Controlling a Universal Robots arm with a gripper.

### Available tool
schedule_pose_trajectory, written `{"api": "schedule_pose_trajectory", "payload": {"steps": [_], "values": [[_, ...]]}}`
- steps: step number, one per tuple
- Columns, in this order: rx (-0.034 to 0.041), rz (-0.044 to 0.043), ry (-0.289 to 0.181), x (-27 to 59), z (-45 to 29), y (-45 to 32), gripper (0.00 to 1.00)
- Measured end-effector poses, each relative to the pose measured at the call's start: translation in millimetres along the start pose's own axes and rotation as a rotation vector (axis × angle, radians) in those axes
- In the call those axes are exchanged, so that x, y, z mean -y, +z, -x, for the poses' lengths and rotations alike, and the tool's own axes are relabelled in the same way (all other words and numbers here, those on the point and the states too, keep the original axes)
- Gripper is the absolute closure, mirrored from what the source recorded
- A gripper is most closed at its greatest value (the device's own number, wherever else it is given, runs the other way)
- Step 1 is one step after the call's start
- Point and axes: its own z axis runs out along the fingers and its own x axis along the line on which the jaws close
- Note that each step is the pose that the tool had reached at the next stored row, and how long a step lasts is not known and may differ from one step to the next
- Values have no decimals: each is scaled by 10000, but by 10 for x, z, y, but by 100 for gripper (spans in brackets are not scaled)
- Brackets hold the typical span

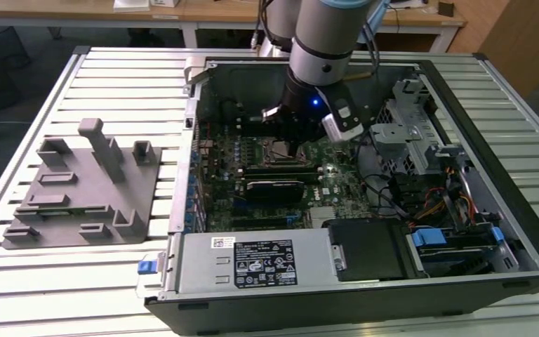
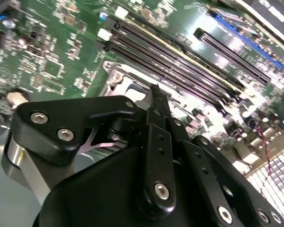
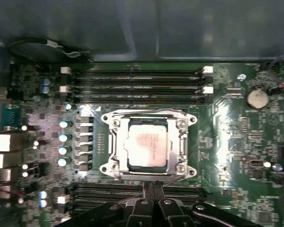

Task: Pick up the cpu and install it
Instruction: 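Install the second cpu locking lever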

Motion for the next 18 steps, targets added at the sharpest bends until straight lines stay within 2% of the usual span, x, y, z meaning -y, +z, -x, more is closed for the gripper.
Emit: {"api": "schedule_pose_trajectory", "payload": {"steps": [2, 3, 6, 13, 18], "values": [[-72, -4, 5, 8, -5, 5, 89], [-80, -2, 6, 21, -10, 9, 89], [-85, 1, 5, 48, -38, 19, 89], [-85, 1, 5, 53, -132, 30, 89], [-85, 1, 1, 56, -138, 66, 89]]}}
